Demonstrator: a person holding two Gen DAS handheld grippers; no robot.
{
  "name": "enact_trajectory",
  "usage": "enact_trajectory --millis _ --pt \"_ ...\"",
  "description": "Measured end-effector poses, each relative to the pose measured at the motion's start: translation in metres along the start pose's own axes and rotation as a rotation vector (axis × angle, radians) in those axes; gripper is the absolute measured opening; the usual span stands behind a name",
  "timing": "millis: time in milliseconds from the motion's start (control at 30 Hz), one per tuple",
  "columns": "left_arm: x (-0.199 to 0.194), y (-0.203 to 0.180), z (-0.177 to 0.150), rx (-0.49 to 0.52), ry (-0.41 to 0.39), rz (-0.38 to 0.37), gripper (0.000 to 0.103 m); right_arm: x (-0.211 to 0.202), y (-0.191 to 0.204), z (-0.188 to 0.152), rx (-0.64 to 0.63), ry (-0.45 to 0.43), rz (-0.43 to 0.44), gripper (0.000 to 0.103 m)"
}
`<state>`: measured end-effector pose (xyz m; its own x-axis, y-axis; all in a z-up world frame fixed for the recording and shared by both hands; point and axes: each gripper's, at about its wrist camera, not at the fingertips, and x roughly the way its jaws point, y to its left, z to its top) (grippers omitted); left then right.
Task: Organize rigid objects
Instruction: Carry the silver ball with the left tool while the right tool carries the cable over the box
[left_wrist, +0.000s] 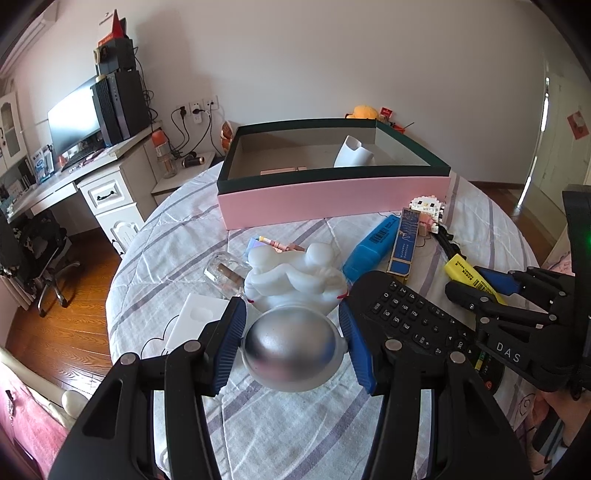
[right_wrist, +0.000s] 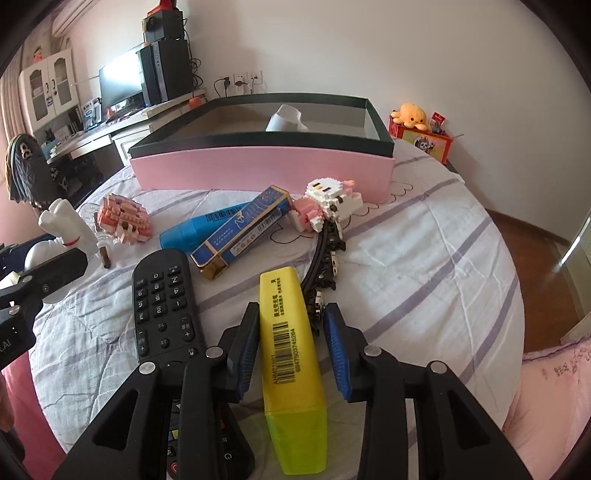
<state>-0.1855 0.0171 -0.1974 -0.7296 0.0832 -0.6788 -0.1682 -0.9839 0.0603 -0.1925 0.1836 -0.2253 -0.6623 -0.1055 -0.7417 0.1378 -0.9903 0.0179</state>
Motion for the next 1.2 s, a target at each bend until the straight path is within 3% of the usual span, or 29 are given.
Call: enact_trajectory --millis 467,1200 --pt "-0.017 -0.003 0.026 0.018 -0.068 -0.009 0.053 -0.043 0.012 0.029 -0.067 -0.111 -0.022 0.032" --pt "-0.02 0.01 0.048 0.006 -0.091 -0.013 0.053 -0.053 0.015 0.061 -0.078 -0.159 0.035 0.032"
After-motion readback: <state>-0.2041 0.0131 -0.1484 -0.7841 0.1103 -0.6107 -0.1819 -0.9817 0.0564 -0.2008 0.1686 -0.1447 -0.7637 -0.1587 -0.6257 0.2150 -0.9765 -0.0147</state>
